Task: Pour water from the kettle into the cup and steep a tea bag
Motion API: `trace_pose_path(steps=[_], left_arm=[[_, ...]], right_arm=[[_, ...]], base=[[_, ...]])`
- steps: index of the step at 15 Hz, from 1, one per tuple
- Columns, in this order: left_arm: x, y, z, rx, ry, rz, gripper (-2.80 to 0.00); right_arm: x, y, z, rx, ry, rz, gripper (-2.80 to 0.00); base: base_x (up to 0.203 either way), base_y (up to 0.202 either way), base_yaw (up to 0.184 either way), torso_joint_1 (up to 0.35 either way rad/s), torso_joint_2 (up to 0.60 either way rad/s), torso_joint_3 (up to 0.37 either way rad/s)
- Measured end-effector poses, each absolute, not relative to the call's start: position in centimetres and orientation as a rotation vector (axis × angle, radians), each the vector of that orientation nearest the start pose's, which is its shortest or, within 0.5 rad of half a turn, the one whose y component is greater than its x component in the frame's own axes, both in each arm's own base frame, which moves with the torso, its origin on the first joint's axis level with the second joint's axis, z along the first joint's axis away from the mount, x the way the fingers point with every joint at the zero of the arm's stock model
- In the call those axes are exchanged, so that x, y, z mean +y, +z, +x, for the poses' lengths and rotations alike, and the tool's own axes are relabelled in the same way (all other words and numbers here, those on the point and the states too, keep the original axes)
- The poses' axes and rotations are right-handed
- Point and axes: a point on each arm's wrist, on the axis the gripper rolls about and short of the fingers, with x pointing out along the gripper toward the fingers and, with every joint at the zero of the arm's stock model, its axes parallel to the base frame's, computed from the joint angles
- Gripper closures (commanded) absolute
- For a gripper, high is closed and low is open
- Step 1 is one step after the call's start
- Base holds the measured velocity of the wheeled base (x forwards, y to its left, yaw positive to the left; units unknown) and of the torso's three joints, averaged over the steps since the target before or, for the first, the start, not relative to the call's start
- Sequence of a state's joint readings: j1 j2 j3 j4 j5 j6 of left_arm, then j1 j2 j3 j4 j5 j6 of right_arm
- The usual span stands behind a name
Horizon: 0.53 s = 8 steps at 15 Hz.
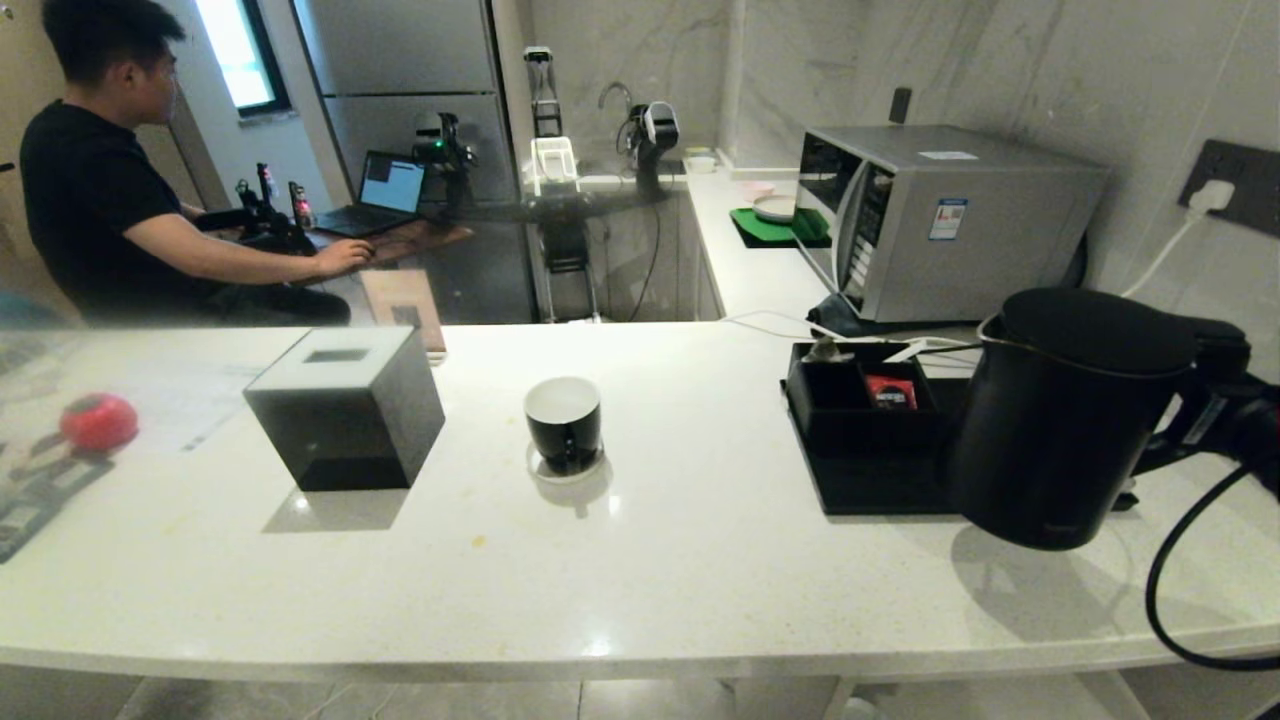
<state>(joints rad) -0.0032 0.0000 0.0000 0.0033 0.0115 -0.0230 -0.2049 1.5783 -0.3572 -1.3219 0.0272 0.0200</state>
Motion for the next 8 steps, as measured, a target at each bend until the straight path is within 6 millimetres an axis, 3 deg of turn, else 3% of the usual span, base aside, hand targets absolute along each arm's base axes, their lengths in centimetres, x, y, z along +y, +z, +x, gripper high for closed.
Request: trace_pose_path(steps=[8], left_arm=[[0.02,7.52,-2.28,0.003,0.004,-0.036,0.00]], right_arm=[[-4.58,17.20,23.02,-0.102,-0.171,0.007,0.00]], base=[[0.000,0.000,0.000,0.000,0.00,0.000]])
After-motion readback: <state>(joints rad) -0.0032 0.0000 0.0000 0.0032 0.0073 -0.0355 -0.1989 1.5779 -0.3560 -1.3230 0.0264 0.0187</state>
